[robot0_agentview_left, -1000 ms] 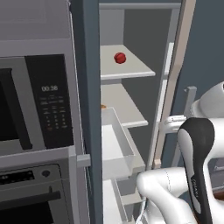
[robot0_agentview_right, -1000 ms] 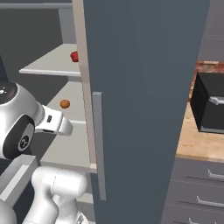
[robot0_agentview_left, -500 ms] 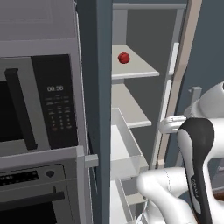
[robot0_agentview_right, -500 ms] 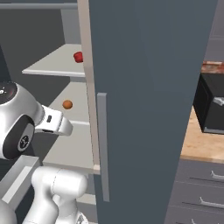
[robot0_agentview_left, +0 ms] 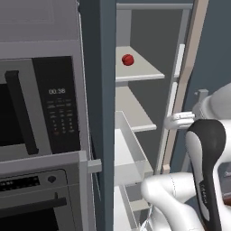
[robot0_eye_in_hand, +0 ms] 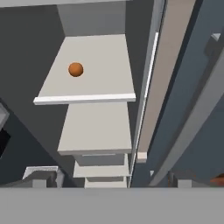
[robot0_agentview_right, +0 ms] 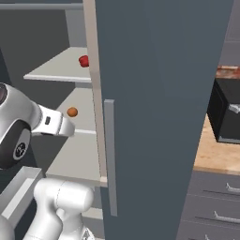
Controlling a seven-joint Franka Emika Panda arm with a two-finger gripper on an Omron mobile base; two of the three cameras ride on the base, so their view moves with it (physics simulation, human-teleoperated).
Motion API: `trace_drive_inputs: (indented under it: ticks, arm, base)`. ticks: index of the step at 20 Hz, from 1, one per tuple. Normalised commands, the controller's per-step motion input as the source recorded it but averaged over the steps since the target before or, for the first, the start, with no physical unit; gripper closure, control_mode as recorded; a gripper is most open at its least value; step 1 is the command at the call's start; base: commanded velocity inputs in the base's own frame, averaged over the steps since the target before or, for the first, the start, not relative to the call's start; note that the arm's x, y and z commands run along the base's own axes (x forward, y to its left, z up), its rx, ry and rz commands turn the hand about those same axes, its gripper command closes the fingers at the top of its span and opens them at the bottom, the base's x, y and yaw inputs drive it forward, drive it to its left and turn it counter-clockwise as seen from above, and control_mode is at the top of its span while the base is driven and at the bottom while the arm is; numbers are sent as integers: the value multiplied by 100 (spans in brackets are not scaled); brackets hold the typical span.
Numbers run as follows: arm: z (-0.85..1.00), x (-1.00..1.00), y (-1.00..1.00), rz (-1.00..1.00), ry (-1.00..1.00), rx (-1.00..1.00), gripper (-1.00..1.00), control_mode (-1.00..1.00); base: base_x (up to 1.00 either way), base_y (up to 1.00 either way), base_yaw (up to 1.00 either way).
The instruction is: Take the tangerine, fish, and bell pepper from the freezer and place them in the bowl on the counter.
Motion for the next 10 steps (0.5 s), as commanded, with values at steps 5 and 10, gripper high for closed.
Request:
trace_drive_inputs:
  ticks: [5, 10]
  arm:
    - [47, 21, 4, 4, -22, 0, -100, -100]
    - [43, 49, 6, 7, -12, 0, -100, -100]
  base:
    - [0, 0, 0]
    - [0, 0, 0]
